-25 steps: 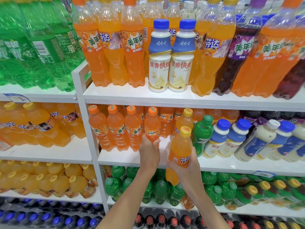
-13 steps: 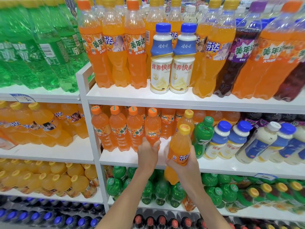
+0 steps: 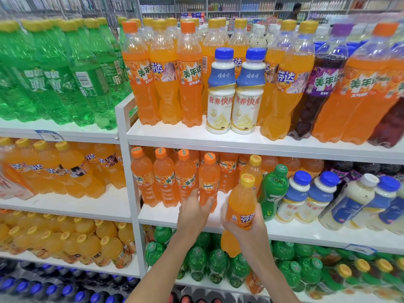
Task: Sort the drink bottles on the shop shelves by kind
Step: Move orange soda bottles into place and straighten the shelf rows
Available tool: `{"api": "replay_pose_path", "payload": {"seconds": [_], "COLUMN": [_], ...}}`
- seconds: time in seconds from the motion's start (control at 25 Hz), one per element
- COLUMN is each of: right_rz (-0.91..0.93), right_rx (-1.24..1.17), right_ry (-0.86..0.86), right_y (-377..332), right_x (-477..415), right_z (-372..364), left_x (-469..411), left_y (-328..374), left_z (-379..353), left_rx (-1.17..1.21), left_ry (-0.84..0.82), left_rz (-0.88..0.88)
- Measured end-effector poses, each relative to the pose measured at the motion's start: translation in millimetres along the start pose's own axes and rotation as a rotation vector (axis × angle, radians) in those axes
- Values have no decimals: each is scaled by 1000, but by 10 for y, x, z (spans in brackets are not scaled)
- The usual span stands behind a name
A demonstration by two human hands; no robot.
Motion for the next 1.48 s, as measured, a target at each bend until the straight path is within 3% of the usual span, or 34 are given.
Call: {"api": "replay_pose_path", "payload": {"seconds": [0.44, 0.72, 0.92, 1.48], "right_rz": [-6, -17, 56, 224], "right_rx": [-67, -146, -117, -71], "right_ry": [-81, -124, -133, -195], "right_y": [-97, -337, -587, -1312], "right_x": [-38, -183, -294, -562], "right_z": [-12, -80, -182, -492], "left_x": [150, 99, -55, -201], "left_y": [86, 634, 1005, 1011], "left_z": [441, 920, 1188, 1781], "left_rx": [-66, 29, 10, -49], "left_ry": [96, 311, 341, 471], "left_rz": [-125, -287, -369, -345]}}
Point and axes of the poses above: each hand's wrist, its own x-axis away from the middle knuckle, its own z-axis out of the back of the hand, y = z × x, the point moved 1 cm from there along -x, towards the middle knuckle, and after that the axes turned 1 degree about -x, right-handed, at the moved point
